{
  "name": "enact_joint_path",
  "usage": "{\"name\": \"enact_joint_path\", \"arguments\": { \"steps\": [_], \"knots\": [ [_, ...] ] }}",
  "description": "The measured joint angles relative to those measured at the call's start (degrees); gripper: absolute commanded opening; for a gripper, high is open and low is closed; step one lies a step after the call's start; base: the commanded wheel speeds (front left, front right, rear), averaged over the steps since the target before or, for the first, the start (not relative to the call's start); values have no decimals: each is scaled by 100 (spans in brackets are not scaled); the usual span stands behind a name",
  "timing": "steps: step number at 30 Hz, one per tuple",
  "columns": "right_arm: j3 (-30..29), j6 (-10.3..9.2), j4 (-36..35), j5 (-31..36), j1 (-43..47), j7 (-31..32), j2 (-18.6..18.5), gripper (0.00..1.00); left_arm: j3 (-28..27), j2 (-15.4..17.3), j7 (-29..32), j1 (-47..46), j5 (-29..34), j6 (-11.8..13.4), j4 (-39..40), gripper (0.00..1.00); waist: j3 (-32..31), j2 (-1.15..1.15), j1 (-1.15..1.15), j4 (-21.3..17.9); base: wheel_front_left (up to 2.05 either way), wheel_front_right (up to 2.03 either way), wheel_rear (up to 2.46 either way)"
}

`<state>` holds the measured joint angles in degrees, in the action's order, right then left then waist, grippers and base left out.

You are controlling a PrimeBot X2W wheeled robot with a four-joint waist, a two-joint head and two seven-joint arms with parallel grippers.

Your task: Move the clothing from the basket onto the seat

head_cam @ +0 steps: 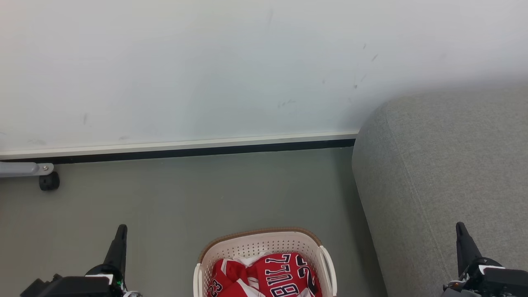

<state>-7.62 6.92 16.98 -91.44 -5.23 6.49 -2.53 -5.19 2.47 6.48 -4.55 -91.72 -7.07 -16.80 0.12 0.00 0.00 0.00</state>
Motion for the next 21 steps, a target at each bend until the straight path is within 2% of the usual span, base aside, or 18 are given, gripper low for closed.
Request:
{"name": "enact_joint_path", "arguments": {
  "steps": [17, 18, 20, 21],
  "knots": [
    [0, 0, 0, 0, 0, 0, 0, 0, 0, 0, 0, 0, 0, 0, 0, 0, 0, 0, 0, 0, 0, 0, 0],
    [4, -1, 24, 2, 8, 0, 3, 100, 7, -1, 0, 10, 0, 2, -19, 100, 0, 0, 0, 0, 0, 0, 0],
    [16, -3, 130, 2, 73, -1, 30, 100, 14, -21, -1, 91, 0, 7, -129, 100, 0, 0, 0, 0, 0, 0, 0],
    [16, -3, 130, 2, 73, -1, 30, 0, 14, -21, -1, 91, 0, 7, -129, 0, 0, 0, 0, 0, 0, 0, 0]
  ]
}}
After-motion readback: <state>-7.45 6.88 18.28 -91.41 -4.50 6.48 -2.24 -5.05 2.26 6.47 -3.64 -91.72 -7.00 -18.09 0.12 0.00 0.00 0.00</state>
